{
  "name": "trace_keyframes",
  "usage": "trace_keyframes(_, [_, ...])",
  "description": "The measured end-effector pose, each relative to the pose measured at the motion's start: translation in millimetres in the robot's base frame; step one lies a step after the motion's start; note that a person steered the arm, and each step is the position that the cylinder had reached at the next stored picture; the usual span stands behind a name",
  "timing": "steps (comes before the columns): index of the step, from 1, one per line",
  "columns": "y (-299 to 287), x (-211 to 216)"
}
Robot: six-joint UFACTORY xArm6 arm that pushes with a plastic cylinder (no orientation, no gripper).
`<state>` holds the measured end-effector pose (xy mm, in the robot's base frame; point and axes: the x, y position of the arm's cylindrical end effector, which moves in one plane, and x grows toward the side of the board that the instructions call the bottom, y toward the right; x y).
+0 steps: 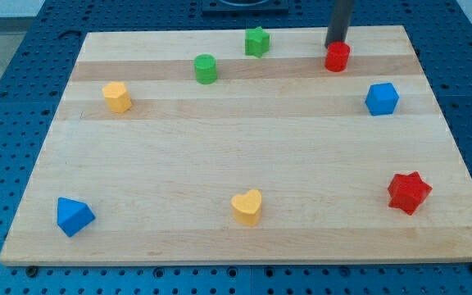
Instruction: Slide the red circle left a bit
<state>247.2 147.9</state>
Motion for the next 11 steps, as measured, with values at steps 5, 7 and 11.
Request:
trace_keyframes(5, [63,22])
trace_keyframes(7, [65,23])
trace_keyframes(11, [-14,73])
